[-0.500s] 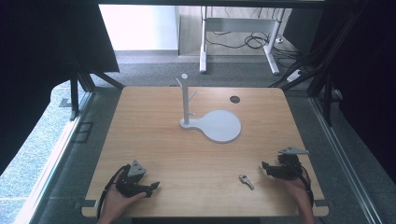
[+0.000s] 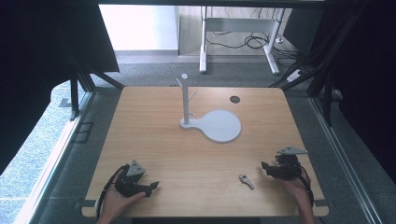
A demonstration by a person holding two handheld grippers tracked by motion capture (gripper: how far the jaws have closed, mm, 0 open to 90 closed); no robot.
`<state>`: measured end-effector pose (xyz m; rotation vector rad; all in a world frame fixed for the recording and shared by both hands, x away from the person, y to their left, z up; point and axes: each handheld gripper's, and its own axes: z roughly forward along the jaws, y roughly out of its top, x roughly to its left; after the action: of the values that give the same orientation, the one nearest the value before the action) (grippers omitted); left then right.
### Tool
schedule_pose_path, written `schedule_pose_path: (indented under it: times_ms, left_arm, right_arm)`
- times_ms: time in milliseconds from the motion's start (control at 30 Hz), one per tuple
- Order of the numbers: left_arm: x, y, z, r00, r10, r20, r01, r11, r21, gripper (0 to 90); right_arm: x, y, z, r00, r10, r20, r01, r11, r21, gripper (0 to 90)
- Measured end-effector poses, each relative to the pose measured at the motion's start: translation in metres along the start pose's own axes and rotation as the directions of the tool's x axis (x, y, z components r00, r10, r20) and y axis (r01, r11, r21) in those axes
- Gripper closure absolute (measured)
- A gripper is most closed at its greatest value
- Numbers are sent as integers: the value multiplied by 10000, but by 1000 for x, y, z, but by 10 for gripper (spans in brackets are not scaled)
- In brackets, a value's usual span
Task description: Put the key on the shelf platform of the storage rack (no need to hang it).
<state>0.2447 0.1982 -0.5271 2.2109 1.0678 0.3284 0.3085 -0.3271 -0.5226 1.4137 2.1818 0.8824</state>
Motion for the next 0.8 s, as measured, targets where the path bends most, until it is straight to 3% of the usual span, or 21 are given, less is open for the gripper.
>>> schedule_pose_path:
  times_ms: [433,600,800]
  left_arm:
    - [-2,0,4,10000,-50,85,50,10000,83,255]
    - [-4,1,5,9999,14,108,-15,9999,120,254]
    - [-5,2,5,9999,51,143,-53,9999,107,255]
  right_arm:
    - [1,4,-6,9997,18,-252,-17,10000,78,356]
    - [4,12,-11,9985,-145,-525,160,9995,277,377]
    - [8,26,-19,9960,-682,-582,723,9948,717,395]
